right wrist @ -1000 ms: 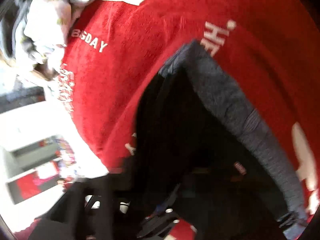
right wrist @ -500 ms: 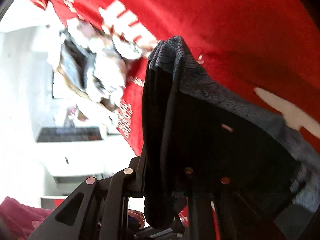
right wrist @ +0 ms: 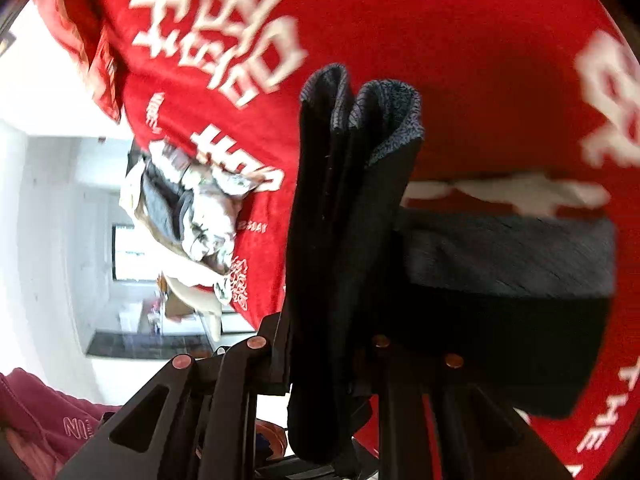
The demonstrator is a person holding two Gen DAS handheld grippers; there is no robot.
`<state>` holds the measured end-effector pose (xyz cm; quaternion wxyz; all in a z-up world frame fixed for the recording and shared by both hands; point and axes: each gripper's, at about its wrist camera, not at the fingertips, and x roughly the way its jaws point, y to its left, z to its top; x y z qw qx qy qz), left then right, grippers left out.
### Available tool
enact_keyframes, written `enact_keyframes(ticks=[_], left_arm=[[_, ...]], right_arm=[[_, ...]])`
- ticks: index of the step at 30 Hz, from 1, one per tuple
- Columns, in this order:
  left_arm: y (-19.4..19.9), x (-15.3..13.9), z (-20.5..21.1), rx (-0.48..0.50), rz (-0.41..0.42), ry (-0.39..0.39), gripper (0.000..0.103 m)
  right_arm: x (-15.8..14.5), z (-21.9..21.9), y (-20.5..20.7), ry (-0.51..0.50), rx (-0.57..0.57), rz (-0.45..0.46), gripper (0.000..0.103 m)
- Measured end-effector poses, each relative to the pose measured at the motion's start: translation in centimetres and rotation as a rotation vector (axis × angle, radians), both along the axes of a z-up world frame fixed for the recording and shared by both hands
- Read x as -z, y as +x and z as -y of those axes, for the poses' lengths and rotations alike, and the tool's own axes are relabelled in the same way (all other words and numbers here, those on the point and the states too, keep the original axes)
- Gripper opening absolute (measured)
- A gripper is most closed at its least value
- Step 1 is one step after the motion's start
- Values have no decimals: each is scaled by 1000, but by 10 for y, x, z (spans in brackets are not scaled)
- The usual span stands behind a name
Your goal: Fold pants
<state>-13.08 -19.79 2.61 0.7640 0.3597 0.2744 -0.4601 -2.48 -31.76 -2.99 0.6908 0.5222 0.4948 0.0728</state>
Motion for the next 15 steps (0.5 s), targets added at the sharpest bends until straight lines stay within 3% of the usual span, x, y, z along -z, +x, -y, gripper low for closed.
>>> enact_keyframes(ticks=[7,12,15], left_arm=[[-61,50,45,108,-22,109,42],[-79,88,52,145,-6,202,42],[-76,87,48,154,-7,210,47]], right_arm=[[46,51,-80,23,97,-79,22],[95,55,-100,22,108,-157,23],[110,55,-108,24,127,-186,29]])
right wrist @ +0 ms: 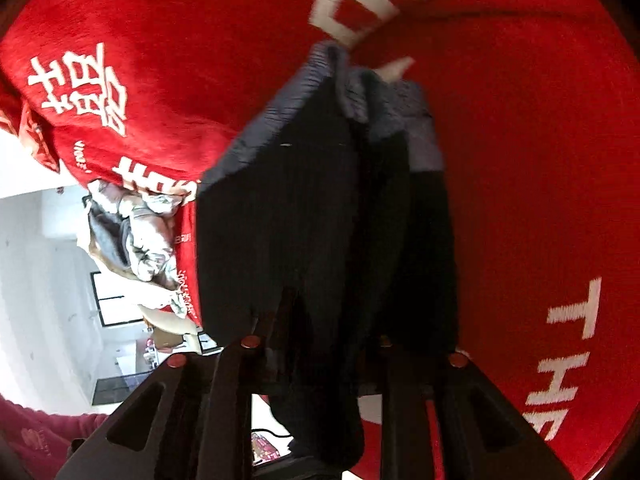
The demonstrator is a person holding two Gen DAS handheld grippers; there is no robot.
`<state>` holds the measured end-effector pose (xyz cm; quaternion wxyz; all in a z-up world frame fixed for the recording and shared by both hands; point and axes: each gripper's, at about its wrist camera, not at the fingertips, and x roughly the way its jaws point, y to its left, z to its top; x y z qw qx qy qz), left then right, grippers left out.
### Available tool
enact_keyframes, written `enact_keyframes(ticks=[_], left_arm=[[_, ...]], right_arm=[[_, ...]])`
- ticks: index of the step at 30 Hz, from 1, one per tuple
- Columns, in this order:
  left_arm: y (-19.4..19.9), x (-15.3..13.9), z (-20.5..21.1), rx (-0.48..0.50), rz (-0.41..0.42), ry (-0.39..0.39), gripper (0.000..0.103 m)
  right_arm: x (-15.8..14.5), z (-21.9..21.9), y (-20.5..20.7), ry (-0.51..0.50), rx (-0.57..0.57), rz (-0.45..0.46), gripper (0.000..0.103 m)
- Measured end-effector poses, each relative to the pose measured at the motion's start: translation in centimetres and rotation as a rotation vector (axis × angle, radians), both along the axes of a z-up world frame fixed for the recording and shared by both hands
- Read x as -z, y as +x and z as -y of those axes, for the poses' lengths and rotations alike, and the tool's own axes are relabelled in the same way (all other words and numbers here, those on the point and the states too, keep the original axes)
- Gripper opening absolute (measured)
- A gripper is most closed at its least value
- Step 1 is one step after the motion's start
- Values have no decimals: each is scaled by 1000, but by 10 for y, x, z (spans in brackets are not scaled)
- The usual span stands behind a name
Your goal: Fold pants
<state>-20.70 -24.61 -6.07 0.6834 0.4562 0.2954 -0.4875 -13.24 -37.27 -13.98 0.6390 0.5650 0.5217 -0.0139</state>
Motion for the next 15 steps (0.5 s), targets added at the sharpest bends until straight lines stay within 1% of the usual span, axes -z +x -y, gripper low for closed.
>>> enact_keyframes(ticks=[1,2,3,4,6,7,8,9,10,11,12,13,14,15], left_arm=[[2,-1,-1,1,1,7,61],[2,-2,-3,-2,-5,12,68],[6,-6,-5,-8,-18,15,73],[10,-10,-9,-15,-30,14,73],[17,-18,-17,-26,-45,20,73],[21,-21,-21,-38,-48,24,73],[25,-24,-24,-52,-54,26,76],[32,-28,-30,-82,-72,29,88],[39,-32,-35,-114,-88,25,94],[44,-34,-37,-134,-101,22,94],[53,-38,-43,-173,-124,20,94],[60,-39,-46,-201,-138,22,94],[64,-39,-51,-233,-152,27,94],[73,-39,-57,-270,-172,34,94]], right_arm=[[-1,0,-2,-6,2,3,30],[-3,-1,0,-22,-5,-1,32],[-7,-1,0,-37,-14,-8,33],[-10,-2,1,-63,-32,-26,34],[-19,-3,2,-100,-57,-50,39],[-24,-5,4,-124,-70,-68,43],[-29,-7,7,-158,-87,-95,49],[-32,-11,11,-193,-101,-118,52],[-36,-14,12,-244,-122,-146,57],[-38,-20,13,-300,-147,-178,63],[-34,-20,10,-347,-171,-209,66],[-34,-26,12,-411,-202,-254,73],[-31,-30,11,-449,-217,-281,76],[-26,-29,6,-459,-214,-288,76]])
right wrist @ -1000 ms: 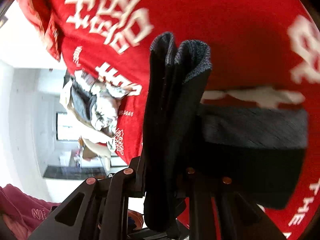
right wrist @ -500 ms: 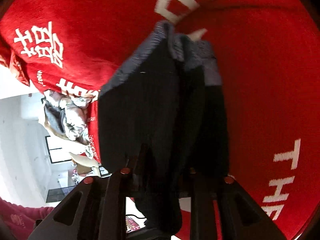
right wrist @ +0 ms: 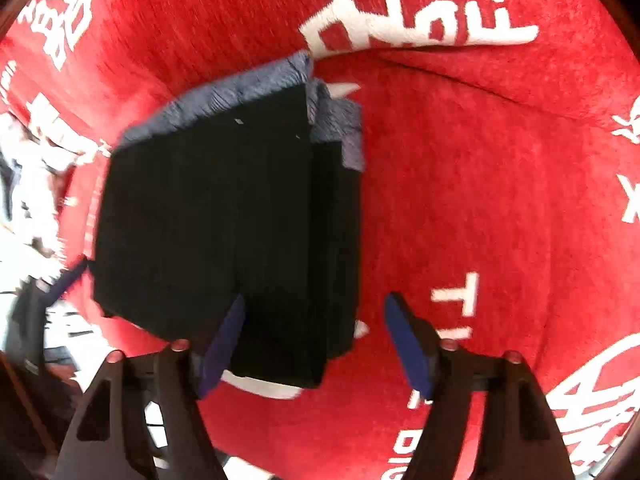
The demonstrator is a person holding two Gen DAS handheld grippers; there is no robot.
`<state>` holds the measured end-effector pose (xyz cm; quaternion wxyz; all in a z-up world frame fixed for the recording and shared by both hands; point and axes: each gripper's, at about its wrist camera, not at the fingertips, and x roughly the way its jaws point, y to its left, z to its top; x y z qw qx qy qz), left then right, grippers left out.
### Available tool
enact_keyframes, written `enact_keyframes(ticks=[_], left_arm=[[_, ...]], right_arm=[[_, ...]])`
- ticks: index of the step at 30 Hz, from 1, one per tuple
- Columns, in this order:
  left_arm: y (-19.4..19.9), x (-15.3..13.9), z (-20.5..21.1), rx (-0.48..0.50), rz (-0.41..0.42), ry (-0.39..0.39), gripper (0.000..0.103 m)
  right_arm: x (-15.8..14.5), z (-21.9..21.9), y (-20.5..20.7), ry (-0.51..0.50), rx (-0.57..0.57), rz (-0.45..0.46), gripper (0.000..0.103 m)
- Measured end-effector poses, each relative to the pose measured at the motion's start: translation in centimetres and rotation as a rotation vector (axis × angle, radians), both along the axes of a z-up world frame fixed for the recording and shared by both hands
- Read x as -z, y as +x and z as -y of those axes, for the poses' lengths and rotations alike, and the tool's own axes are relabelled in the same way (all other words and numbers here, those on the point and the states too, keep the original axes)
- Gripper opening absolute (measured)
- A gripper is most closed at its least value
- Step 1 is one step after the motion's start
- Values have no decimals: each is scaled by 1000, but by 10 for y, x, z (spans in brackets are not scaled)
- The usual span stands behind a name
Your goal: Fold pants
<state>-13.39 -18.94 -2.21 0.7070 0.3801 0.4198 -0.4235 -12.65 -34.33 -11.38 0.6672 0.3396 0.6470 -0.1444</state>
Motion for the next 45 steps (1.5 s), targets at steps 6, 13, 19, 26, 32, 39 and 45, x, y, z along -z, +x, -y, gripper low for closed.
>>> enact_keyframes(ticks=[6,13,19,26,32,39,45], left_arm=[[56,14,-27,-213,-140,52,94],[84,26,-51,-330,-260,53,94],[95,29,-56,-347,-279,49,94],[103,37,-58,-367,-317,57,102],[107,43,-60,-380,-341,69,102],[111,49,-59,-376,-344,81,102],[128,44,-62,-375,-353,55,102]], right_arm=[[12,-6,-6,-77,36,-37,84],[3,-8,-23,-92,78,-44,85],[10,2,-31,-42,142,-51,90],[14,11,-45,-42,169,-55,94],[13,10,-57,-19,185,-39,94],[12,15,-73,21,224,-16,94],[16,23,-83,72,228,16,94]])
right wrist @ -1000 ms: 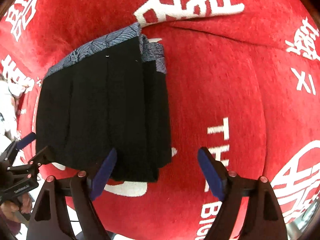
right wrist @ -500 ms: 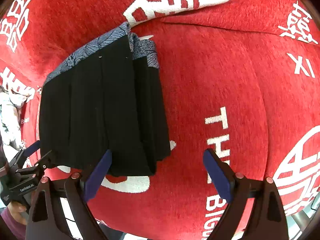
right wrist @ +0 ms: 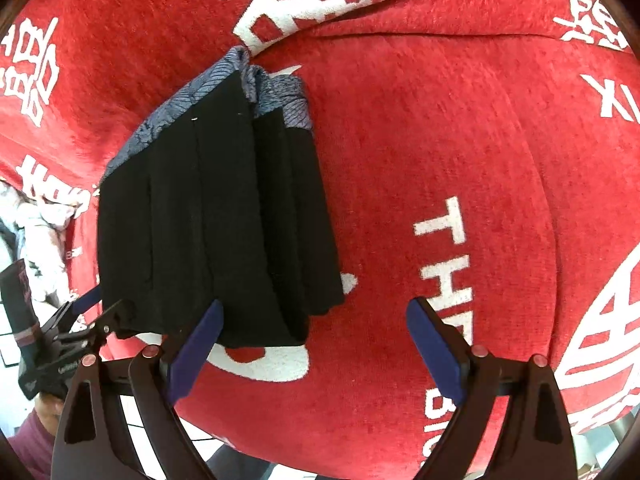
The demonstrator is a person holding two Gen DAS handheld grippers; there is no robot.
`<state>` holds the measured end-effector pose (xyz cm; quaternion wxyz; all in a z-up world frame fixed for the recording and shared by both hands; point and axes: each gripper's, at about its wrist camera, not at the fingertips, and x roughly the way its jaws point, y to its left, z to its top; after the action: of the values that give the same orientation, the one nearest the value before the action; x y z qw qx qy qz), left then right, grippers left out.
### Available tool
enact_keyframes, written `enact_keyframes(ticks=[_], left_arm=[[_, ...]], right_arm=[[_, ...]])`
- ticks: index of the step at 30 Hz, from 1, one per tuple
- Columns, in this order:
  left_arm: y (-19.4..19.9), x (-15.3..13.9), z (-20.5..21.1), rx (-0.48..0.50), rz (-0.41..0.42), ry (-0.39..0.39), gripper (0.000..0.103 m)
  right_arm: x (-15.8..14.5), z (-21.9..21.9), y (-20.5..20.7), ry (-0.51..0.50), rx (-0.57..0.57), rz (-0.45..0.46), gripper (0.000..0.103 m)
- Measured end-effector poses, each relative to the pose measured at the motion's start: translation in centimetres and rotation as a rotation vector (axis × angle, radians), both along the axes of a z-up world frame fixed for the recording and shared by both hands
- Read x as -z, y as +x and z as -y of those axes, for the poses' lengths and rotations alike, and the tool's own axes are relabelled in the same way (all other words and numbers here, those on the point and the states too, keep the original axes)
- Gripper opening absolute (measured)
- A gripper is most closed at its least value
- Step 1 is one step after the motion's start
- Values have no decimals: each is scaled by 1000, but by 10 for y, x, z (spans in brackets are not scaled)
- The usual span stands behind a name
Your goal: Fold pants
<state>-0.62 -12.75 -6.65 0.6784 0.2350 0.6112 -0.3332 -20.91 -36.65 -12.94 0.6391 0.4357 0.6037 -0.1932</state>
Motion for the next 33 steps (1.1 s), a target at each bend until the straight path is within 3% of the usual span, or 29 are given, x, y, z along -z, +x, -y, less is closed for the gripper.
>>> enact_keyframes(ticks=[4,10,13,18,21,25,29,33], left_arm=[[30,0,-6,-47,-13,-18,102],[66,16,-6,-61,-172,-76,102],[76,27,-3,-47,-231,-102,102],[77,40,7,-23,-273,-127,102],[77,48,15,-17,-296,-150,102],[78,55,23,-6,-320,-168,102],[79,61,25,-2,-349,-178,103],[78,63,26,-6,-350,-174,103]], right_arm=[[1,2,-6,21,-30,18,94],[-5,21,-8,123,4,159,94],[0,29,-4,147,-22,182,94],[21,51,6,229,-9,235,94],[33,62,16,287,-5,279,102],[50,71,14,329,-19,282,102],[51,74,6,349,-41,310,103],[57,83,2,410,20,315,103]])
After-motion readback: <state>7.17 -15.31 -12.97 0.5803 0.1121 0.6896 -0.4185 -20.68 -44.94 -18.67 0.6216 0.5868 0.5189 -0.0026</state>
